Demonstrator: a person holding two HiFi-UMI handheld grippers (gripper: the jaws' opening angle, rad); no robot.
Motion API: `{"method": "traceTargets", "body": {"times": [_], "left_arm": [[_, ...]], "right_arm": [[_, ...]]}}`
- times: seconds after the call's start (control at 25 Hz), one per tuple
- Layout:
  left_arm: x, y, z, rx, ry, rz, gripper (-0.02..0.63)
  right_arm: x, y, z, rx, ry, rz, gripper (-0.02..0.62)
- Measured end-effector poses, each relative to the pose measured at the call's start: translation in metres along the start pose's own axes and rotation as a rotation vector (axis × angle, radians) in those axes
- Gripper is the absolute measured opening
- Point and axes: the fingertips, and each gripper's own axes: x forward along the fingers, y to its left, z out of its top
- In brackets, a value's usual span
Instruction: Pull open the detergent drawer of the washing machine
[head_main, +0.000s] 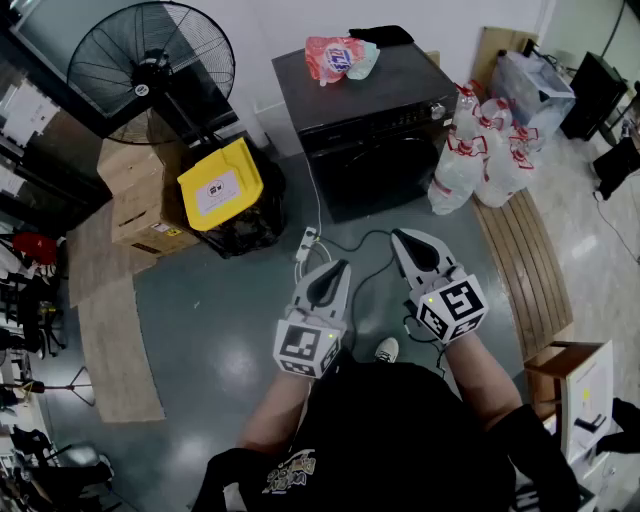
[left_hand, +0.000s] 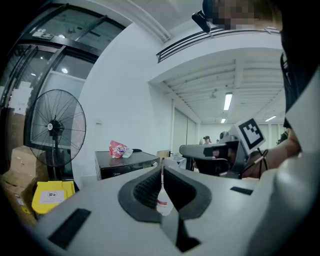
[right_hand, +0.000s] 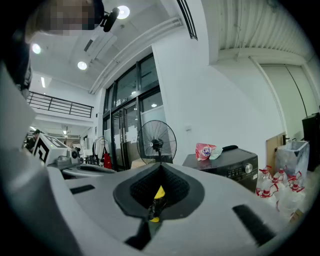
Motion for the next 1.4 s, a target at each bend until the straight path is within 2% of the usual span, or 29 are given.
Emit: {"method": "traceTargets", "body": {"times": [0.28,0.72,0.76,0.8,0.84,0.92,1.04,1.16,1.4], "left_arm": [[0.005,0.004,-0.001,-0.002,-0.002,0.002,0.014],[0.009,0.022,0.002,-0.020,-0.039,0.034,0.017],[0.009,0.023,0.003,-0.020,-0.042,0.032,0.024],[0.010,0.025,0.004,-0.020,-0.044,0.029,0.050],[0.011,0.026,0.004,-0.020,-0.045,0.024,0.094],[0.012,0.029,0.005,-0.022,-0.046,0.020,0.154],[0.012,0.037,0.006,-0.023,-0.047,0.021,0.251],[0.012,0.044,0.006,-0.013,-0.045,0.017,0.272],[0.011,0.066,0.004,-0.017,-0.041,0.004,0.282]], "right_arm": [[0.004,-0.008,-0.005,0.006,-0.003,-0.009,0.003],[0.014,-0.017,-0.004,0.073,-0.030,-0.023,0.009],[0.016,-0.018,-0.003,0.089,-0.034,-0.023,0.021],[0.019,-0.019,-0.003,0.102,-0.036,-0.019,0.091],[0.021,-0.019,-0.002,0.110,-0.036,-0.016,0.126],[0.025,-0.018,-0.002,0.113,-0.036,-0.014,0.132],[0.033,-0.018,-0.003,0.123,-0.044,-0.014,0.194],[0.043,-0.017,-0.003,0.142,-0.046,-0.018,0.256],[0.066,-0.014,-0.009,0.194,-0.045,-0.027,0.295]]}}
